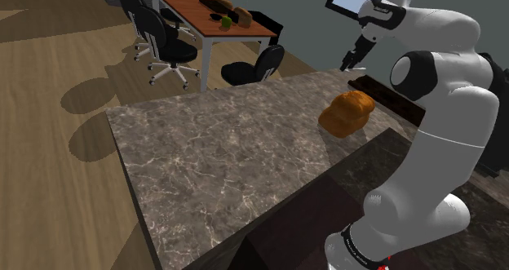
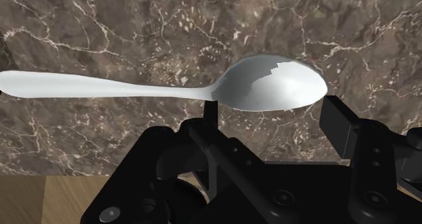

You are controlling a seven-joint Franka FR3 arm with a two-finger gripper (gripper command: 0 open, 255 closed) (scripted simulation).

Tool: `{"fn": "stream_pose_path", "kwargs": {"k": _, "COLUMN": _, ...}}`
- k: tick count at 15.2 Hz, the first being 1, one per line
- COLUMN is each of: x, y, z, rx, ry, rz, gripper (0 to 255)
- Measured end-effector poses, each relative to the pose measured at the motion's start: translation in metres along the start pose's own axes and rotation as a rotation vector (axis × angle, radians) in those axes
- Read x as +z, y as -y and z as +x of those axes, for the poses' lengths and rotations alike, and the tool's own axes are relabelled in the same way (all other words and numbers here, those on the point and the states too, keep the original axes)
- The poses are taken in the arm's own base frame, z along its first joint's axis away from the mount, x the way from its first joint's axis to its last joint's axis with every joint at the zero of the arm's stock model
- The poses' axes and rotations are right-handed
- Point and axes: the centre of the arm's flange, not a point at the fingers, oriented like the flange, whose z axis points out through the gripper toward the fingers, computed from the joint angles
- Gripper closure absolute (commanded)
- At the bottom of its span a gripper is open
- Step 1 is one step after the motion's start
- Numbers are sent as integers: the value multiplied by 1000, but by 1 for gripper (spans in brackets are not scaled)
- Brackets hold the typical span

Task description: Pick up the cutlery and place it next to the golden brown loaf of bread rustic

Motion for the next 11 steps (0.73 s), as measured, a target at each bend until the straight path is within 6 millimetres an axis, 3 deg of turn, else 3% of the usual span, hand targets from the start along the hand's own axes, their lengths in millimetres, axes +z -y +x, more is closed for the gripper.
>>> {"fn": "stream_pose_path", "kwargs": {"k": 11, "x": 58, "y": 1, "z": -10, "rx": 0, "ry": 0, "rz": 0, "gripper": 255}}
